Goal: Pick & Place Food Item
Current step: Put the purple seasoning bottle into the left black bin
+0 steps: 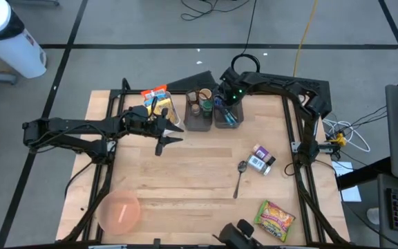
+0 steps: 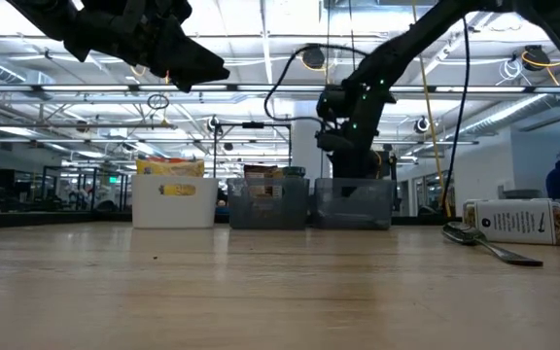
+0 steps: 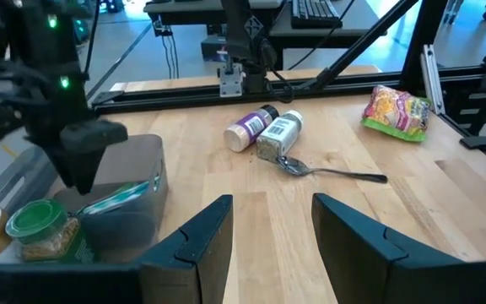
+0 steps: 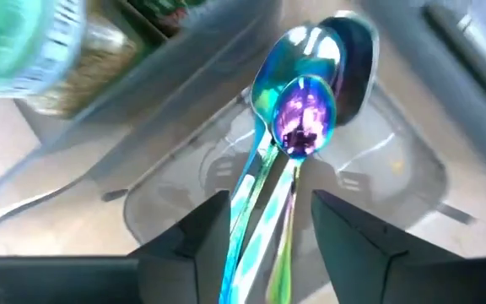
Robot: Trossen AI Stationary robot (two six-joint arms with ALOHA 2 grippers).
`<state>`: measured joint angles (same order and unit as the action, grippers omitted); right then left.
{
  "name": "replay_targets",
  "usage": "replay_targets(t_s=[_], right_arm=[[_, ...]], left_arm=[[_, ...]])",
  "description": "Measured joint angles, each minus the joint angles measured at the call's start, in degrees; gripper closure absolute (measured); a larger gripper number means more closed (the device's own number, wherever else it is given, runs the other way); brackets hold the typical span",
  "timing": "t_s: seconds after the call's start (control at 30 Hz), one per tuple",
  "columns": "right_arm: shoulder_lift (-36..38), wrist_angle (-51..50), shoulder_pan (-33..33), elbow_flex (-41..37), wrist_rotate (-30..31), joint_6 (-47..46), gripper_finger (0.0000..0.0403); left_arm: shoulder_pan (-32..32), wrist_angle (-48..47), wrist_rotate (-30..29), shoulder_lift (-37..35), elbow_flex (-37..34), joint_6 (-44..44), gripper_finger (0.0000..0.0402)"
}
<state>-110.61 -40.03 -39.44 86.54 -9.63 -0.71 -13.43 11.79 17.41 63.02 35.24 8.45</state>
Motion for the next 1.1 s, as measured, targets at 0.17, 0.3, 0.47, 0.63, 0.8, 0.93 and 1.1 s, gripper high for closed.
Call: replay_targets(t_s=[0.17,0.3,0.47,0.63,0.8,0.93,1.1], right_arm=[[4.23,-2.18,2.4,0.07,0.21,-0.09,0.0237],[7.72,-5.26,6.05,-1.12,0.34,1.27,0.0244],[13.39,-1.94,12.38,-7.7,0.42,3.18,0.0247],[20.19,11.28,19.63,-18.22,0.51,0.4,0.0245],[26.65,32.71,26.74,-30.24,0.5,-2.61,0.0247],[30.27,55.35,31.62,-39.85,0.57,-4.79,0.0246],[31.21,86.61,36.61,-50.66,0.42,-6.12,0.0248]], left_arm=[[-0.04,0.46,-0.01,0.0,0.0,-0.19,0.0231],[-0.04,0.45,-0.01,0.0,0.0,-3.41,0.0231],[0.92,0.46,0.06,0.0,0.0,-7.57,0.0231],[3.09,0.52,0.03,0.0,0.0,-7.51,0.0231],[6.05,3.83,-1.01,0.0,0.0,-8.81,0.0231],[9.46,6.79,-7.44,0.0,0.0,-8.97,0.0231],[13.18,10.08,-14.42,1.97,-0.02,-8.87,0.0231]])
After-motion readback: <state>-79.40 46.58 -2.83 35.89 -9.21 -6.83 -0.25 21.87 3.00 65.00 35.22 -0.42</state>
